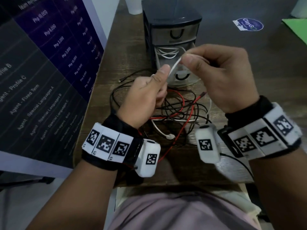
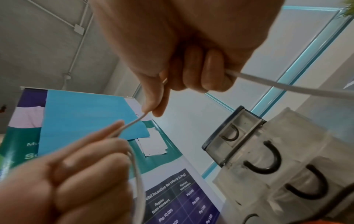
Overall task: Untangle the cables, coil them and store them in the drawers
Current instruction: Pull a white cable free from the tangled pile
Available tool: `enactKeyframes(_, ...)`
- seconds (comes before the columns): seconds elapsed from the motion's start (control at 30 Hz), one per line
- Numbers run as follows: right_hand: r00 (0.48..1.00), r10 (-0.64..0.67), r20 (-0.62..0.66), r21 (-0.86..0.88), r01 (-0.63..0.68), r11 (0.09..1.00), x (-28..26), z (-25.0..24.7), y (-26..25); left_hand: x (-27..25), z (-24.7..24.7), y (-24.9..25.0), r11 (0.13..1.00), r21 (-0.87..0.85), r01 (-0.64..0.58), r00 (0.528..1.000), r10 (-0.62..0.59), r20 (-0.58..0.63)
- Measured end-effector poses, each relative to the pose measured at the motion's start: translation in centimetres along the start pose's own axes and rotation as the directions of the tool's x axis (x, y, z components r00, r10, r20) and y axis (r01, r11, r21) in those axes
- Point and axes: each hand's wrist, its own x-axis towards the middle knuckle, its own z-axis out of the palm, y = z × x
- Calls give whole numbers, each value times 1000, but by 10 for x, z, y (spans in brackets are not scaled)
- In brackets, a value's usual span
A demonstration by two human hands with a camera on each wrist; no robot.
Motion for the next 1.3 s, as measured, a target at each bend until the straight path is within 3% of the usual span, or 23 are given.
enactKeyframes(0.1, 994, 66, -84, 30, -64, 998, 0, 4, 6, -2, -1, 3, 994, -105, -4, 998, 10, 65)
enactKeyframes(0.2, 991, 113, -70, -50, -117, 992, 0, 7, 12, -3, 0, 7, 972, -236, 13, 997, 7, 83)
enactKeyframes(0.37, 987, 126, 101, -177, -107, 978, -4, 15, 14, 1, -1, 13, 892, -451, -30, 993, 78, 89)
enactKeyframes(0.5, 957, 104, 272, -255, -33, 966, -7, 18, 10, 3, -3, 18, 738, -671, -69, 985, 158, 72)
enactKeyframes(0.63, 902, 126, 412, -290, -1, 957, -8, 21, 1, 10, -9, 19, 600, -789, -134, 989, 133, -67)
enactKeyframes(0.7, 872, 149, 466, -311, 4, 950, -11, 21, 0, 14, -9, 16, 641, -742, -198, 978, 77, -194)
enactKeyframes(0.77, 844, 154, 513, -336, 32, 941, -13, 19, -1, 18, -7, 9, 768, -589, -251, 945, 63, -321)
enactKeyframes(0.83, 828, 159, 538, -331, 34, 943, -14, 16, -2, 21, -6, 1, 907, -323, -269, 909, 129, -395)
enactKeyframes(0.9, 828, 167, 535, -308, 7, 951, -15, 10, -5, 21, -5, -8, 969, -29, -244, 894, 214, -393)
enactKeyframes(1.0, 862, 148, 485, -260, -19, 965, -13, 1, -10, 17, -6, -17, 948, 262, -180, 917, 258, -304)
enactKeyframes(1.07, 892, 97, 441, -190, -13, 982, -10, -5, -12, 14, -7, -20, 923, 364, -124, 949, 218, -230)
enactKeyframes(1.2, 927, 36, 374, -138, 18, 990, -5, -11, -9, 9, -6, -7, 920, 392, -12, 977, 95, -193)
enactKeyframes(1.3, 974, -19, 225, -130, 49, 990, -3, -6, -8, 3, -2, 6, 926, 377, -8, 992, 54, -111)
